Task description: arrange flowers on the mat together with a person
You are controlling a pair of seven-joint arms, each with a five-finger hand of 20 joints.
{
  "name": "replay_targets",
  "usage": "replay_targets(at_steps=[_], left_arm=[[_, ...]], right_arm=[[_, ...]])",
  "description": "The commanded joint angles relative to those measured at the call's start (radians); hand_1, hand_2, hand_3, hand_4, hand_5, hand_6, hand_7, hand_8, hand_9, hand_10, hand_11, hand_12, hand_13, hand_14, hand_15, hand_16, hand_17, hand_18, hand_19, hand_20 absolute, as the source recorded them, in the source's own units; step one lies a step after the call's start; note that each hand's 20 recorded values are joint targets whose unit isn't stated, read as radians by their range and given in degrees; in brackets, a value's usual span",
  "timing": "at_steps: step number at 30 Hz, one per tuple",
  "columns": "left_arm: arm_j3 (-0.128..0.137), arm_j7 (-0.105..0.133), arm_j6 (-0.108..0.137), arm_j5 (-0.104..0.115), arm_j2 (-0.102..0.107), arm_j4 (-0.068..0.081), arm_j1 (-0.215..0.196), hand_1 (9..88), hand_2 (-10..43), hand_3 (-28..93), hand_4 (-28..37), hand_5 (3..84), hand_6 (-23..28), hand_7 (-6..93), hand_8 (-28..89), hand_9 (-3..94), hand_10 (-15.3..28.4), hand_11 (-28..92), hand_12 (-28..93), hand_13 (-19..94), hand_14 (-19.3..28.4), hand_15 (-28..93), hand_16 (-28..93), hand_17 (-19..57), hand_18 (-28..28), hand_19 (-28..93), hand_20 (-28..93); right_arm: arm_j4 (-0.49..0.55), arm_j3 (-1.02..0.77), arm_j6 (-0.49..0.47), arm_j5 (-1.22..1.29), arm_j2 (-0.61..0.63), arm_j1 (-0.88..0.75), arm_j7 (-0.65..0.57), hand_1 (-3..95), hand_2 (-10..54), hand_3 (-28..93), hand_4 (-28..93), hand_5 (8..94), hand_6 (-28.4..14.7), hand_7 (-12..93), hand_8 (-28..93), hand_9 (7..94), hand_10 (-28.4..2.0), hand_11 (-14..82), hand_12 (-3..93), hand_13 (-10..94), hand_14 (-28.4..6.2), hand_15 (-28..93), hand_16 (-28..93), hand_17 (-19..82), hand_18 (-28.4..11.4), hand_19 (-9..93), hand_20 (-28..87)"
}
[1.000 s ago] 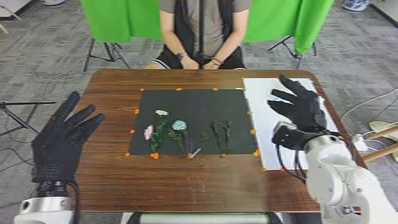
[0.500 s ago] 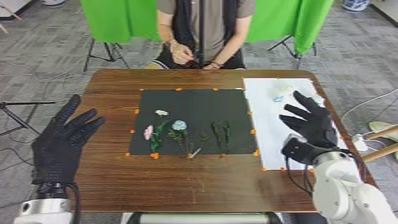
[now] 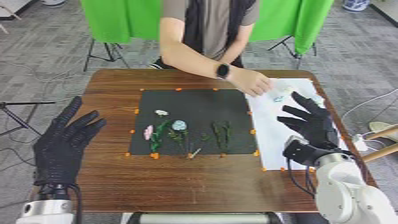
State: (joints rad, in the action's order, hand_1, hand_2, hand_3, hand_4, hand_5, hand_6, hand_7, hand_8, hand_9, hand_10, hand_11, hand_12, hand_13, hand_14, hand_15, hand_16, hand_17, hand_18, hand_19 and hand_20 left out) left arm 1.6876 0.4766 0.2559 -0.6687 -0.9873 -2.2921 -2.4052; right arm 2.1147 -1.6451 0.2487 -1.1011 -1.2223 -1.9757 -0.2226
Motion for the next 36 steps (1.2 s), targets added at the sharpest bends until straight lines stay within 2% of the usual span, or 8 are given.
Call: replay_targets(at_steps=[1, 19, 23, 24, 25, 28, 29, 36], left_arm=[[-0.007, 0.004, 0.007, 0.009, 0.001, 0.006, -0.009, 18.2, 6.0, 76, -28.3, 33.9, 5.8, 8.4, -9, 36.3, 19.8, 20, 11, 28, 27.5, 47, -8, -6.6, 26.9, 59, -2], [-0.018, 0.021, 0.017, 0.019, 0.016, 0.01, 0.006, 18.5, 6.3, 76, -28.3, 34.0, 6.1, 8.6, -9, 36.5, 20.1, 21, 11, 28, 27.5, 47, -9, -6.5, 26.8, 59, -2], [-0.021, 0.015, 0.014, 0.017, 0.015, 0.01, 0.007, 18.5, 6.3, 76, -28.3, 34.0, 6.2, 8.7, -9, 36.6, 20.2, 21, 11, 28, 27.6, 47, -9, -6.5, 26.9, 59, -2], [-0.022, 0.015, 0.015, 0.018, 0.016, 0.011, 0.009, 18.5, 6.3, 76, -28.3, 34.1, 6.2, 8.7, -9, 36.6, 20.3, 21, 11, 28, 27.6, 47, -9, -6.5, 26.9, 59, -2], [-0.022, 0.017, 0.016, 0.019, 0.017, 0.011, 0.008, 18.5, 6.3, 76, -28.3, 34.1, 6.2, 8.8, -9, 36.6, 20.3, 21, 11, 28, 27.6, 47, -9, -6.5, 26.9, 59, -2], [-0.023, 0.013, 0.016, 0.017, 0.013, 0.011, 0.009, 18.6, 6.3, 76, -28.3, 34.1, 6.4, 8.9, -9, 36.6, 20.4, 21, 11, 28, 27.6, 47, -9, -6.5, 26.9, 59, -2], [-0.024, 0.013, 0.018, 0.019, 0.013, 0.01, 0.009, 18.6, 6.3, 76, -28.3, 34.2, 6.5, 8.9, -9, 36.7, 20.4, 21, 11, 28, 27.6, 48, -9, -6.5, 26.9, 59, -2], [-0.024, 0.009, 0.016, 0.016, 0.011, 0.01, 0.008, 18.6, 6.4, 76, -28.3, 34.4, 6.7, 9.0, -9, 36.8, 20.5, 22, 12, 28, 27.6, 48, -9, -6.4, 26.9, 60, -2]], right_arm=[[0.0, 0.003, 0.01, -0.002, 0.003, 0.003, 0.004, 10.2, 12.6, 83, -28, 37.6, -0.2, 10, -12, 43.9, -18.0, 9.2, 11.0, 36, -23.2, 26, 15, 1, -19.7, 42, 15], [-0.015, 0.032, 0.036, -0.004, 0.025, 0.037, -0.008, 10.7, 12.3, 84, -28, 38.2, -0.3, 11, -12, 44.6, -18.2, 9.8, 10.9, 37, -23.1, 28, 14, 1, -19.7, 43, 15], [-0.022, 0.043, 0.022, -0.014, 0.035, 0.054, -0.023, 10.8, 12.2, 84, -28, 38.4, -0.3, 11, -12, 44.8, -18.2, 10.0, 10.9, 37, -23.1, 28, 14, 1, -19.7, 43, 15], [0.006, -0.298, -0.447, -0.141, -0.329, -0.083, -0.018, 10.8, 12.2, 84, -28, 38.4, -0.3, 11, -12, 44.8, -18.2, 10.0, 10.9, 37, -23.2, 28, 14, 1, -19.8, 43, 15], [0.003, -0.181, -0.265, -0.077, -0.176, -0.084, 0.006, 10.8, 12.2, 84, -28, 38.3, -0.3, 11, -12, 44.9, -18.2, 10.1, 10.9, 37, -23.2, 28, 14, 1, -19.8, 43, 15], [0.004, -0.179, -0.262, -0.082, -0.173, -0.088, 0.005, 10.8, 12.1, 84, -28, 38.4, -0.3, 11, -12, 45.0, -18.2, 10.2, 10.9, 38, -23.1, 28, 14, 1, -19.8, 43, 15], [0.0, -0.135, -0.198, -0.063, -0.121, -0.076, 0.009, 10.8, 12.1, 84, -28, 38.4, -0.3, 11, -12, 45.1, -18.2, 10.3, 10.9, 38, -23.1, 29, 14, 1, -19.8, 43, 15], [-0.005, -0.084, -0.125, -0.048, -0.065, -0.053, 0.001, 11.0, 12.1, 84, -28, 38.6, -0.3, 11, -12, 45.5, -18.2, 10.6, 10.9, 38, -23.1, 29, 13, 1, -19.8, 44, 15]])
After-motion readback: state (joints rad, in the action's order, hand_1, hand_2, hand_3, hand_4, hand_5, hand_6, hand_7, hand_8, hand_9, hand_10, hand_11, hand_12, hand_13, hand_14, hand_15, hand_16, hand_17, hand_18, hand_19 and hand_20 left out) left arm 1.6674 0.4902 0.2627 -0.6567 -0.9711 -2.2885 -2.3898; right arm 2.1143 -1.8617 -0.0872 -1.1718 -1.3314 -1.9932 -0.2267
